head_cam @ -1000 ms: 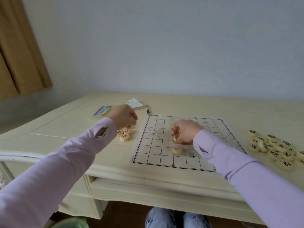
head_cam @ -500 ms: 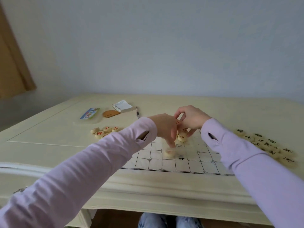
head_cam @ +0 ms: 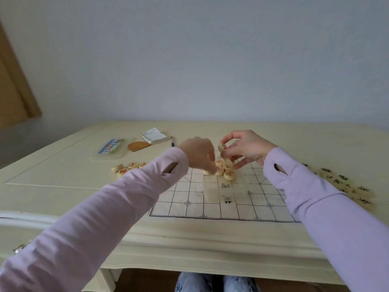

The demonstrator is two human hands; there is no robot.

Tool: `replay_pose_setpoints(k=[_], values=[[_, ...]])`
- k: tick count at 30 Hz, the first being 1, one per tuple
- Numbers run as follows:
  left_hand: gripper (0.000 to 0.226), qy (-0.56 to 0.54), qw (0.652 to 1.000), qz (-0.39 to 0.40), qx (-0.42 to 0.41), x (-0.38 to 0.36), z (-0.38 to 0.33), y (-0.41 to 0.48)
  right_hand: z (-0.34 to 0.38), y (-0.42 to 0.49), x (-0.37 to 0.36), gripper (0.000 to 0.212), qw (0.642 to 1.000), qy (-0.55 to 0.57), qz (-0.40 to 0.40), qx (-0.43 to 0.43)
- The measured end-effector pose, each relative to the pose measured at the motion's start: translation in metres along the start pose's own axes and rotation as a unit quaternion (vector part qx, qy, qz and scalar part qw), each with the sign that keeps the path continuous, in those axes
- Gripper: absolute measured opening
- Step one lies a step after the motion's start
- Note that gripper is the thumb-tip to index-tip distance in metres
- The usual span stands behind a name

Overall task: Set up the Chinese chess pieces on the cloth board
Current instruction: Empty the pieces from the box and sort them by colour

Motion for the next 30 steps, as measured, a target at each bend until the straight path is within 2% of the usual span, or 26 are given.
replay_pose_setpoints(k=[3,5,10,15,21,24,27,28,30], values=[[0.018,-0.056,0.993,-0.077,0.072,0.032,0.040,-0.010,0.012,-0.001,-0.006,0.030,1.000,0.005,-0.004,0.019],[0.014,-0.063,0.987,-0.095,0.114,0.042,0.070,-0.019,0.022,-0.001,-0.016,0.029,0.999,0.000,-0.004,0.035],[0.005,-0.049,0.976,-0.019,0.209,0.028,0.146,-0.057,0.051,0.001,-0.066,0.029,0.995,-0.042,0.043,0.077],[0.014,-0.028,0.961,0.053,0.270,0.009,0.195,-0.094,0.064,0.010,-0.111,0.028,0.988,-0.101,0.060,0.098],[0.010,-0.047,0.958,0.065,0.274,-0.002,0.202,-0.113,0.070,0.016,-0.151,0.030,0.975,-0.184,0.052,0.110],[0.020,-0.077,0.959,0.056,0.268,-0.004,0.207,-0.115,0.067,0.020,-0.165,0.033,0.971,-0.206,0.056,0.106],[0.016,-0.062,0.967,-0.018,0.247,0.012,0.206,-0.111,0.072,0.024,-0.177,0.039,0.959,-0.249,0.065,0.120],[0.011,-0.086,0.967,-0.051,0.236,0.019,0.203,-0.108,0.076,0.025,-0.182,0.040,0.954,-0.262,0.068,0.128],[0.015,-0.207,0.949,-0.074,0.227,0.023,0.195,-0.104,0.083,0.028,-0.192,0.043,0.948,-0.277,0.073,0.141]])
Point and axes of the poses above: each hand's wrist, its own y-axis towards the middle knuckle, its own x-axis out of the back of the hand, z = x × y, the point moved 8 cm from there along y, towards the middle knuckle, and after that the axes turned 2 degrees about -z, right-handed, at the moved point
